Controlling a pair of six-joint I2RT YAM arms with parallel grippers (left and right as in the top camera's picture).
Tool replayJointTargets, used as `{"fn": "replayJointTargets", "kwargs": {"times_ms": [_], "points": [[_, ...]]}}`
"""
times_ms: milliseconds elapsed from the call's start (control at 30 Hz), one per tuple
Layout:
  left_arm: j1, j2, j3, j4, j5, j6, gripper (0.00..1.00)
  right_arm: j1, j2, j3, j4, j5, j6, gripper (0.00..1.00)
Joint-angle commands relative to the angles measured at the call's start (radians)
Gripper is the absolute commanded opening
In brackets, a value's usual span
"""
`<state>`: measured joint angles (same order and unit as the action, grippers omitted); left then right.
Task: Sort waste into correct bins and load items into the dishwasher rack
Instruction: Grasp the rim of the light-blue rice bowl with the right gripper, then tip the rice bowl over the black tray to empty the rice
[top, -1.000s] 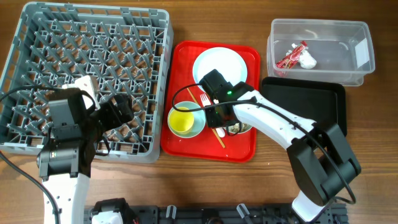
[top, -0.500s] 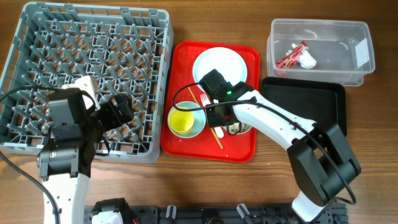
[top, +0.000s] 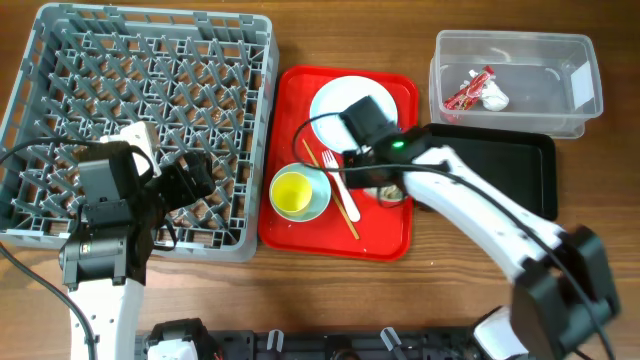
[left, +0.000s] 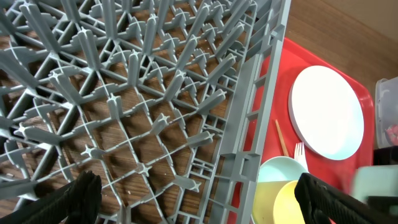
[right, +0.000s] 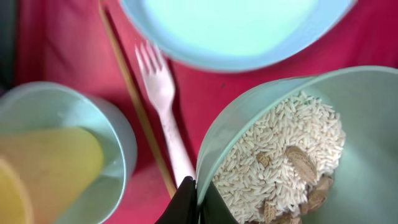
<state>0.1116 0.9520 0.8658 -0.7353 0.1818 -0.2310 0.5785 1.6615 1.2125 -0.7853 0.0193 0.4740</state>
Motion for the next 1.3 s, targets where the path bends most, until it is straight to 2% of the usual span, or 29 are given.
{"fn": "replayJointTargets", "kwargs": {"times_ms": [0,400,633,867,1267], "points": [[0.005,0.001,0.018,0.000,0.008,-0.013,1.00,-0.080,-0.091,0.027,-0.009,-0.018,-0.007,0.04],[0.005,0.001,0.018,0.000,0.008,-0.013,1.00,-0.442,-0.122,-0.021,-0.030,-0.373,-0.119,0.04],[0.005,0.001,0.018,0.001,0.008,-0.013,1.00,-0.639,-0.100,-0.158,0.083,-0.687,-0.212,0.04],[0.005,0.001,0.018,0.001,0.008,-0.013,1.00,-0.827,-0.097,-0.267,0.184,-0.944,-0.212,0.04],[0.005,0.001,0.018,0.000,0.008,-0.013,1.00,-1.036,-0.064,-0.272,0.206,-1.307,-0.130,0.04]]}}
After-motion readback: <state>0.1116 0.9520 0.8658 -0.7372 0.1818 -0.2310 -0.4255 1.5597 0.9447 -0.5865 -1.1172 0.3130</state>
